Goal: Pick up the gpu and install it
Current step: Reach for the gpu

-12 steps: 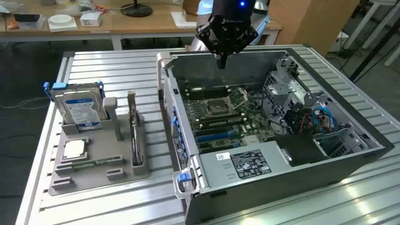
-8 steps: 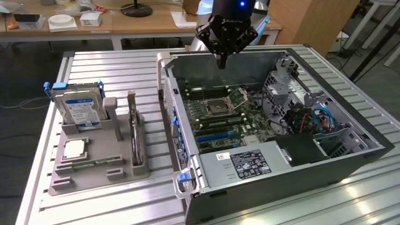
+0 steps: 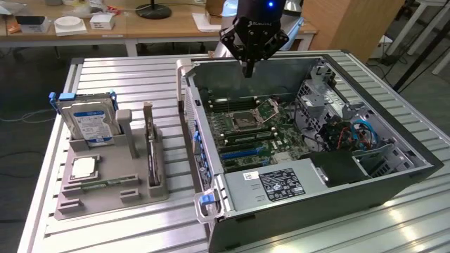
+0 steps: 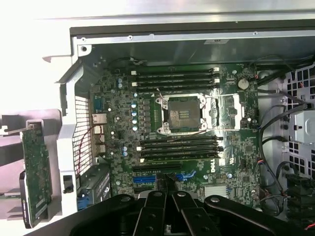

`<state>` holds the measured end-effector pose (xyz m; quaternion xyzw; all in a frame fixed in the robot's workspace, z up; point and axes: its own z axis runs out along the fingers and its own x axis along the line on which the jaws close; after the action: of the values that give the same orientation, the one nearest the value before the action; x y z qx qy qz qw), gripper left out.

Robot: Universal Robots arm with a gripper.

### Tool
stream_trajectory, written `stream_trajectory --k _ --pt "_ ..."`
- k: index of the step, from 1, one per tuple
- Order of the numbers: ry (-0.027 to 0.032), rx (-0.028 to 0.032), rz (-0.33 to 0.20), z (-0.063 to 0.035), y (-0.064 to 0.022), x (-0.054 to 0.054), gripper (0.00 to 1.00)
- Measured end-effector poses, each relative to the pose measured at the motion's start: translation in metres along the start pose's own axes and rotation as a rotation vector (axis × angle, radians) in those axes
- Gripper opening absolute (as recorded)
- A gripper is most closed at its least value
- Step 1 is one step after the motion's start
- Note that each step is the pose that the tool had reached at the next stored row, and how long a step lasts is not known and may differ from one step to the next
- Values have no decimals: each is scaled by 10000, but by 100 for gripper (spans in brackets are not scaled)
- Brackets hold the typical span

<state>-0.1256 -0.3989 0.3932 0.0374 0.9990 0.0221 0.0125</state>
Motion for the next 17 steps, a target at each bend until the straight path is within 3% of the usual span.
stream_trajectory --k 17 --pt "0 0 -1 1 -7 86 11"
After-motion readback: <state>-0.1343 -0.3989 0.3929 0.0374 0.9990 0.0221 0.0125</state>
